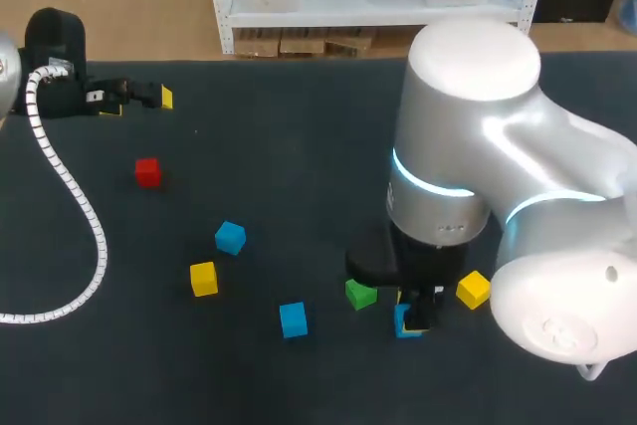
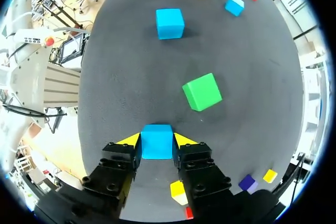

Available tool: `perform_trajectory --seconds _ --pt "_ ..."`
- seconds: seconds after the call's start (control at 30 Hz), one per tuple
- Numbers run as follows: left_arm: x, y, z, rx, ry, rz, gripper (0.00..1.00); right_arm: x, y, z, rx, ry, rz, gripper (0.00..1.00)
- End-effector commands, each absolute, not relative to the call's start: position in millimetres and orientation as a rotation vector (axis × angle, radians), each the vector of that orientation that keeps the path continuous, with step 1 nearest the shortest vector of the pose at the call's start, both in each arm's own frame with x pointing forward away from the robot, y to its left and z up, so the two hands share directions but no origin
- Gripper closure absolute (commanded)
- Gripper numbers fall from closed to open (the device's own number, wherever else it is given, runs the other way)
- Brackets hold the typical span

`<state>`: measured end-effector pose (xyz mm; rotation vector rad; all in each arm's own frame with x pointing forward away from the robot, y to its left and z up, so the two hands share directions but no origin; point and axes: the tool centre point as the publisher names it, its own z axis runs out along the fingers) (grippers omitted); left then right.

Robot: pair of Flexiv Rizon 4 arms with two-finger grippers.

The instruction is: Place the blue cubes, place green cubes on the blue cubes, place the yellow cubes on the green cubes, then place the red cubes on the yellow cubes, and place purple cube on the red cubes.

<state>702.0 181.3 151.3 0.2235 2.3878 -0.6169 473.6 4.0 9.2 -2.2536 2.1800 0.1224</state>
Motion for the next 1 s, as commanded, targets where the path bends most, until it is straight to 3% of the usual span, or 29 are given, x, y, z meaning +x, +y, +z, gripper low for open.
perform_trajectory --seconds 0.03,0.47,1.0 --pt "702 183 150 0.228 2.38 -0.628 0.0 494 1 21 -2.249 2.199 0.141 1.0" --pt "702 183 150 0.228 2.38 -0.628 0.0 583 -1 34 -2.21 2.263 0.17 1.0" --pt "702 183 150 0.228 2.38 -0.628 0.0 643 8 10 -2.188 2.312 0.174 1.0"
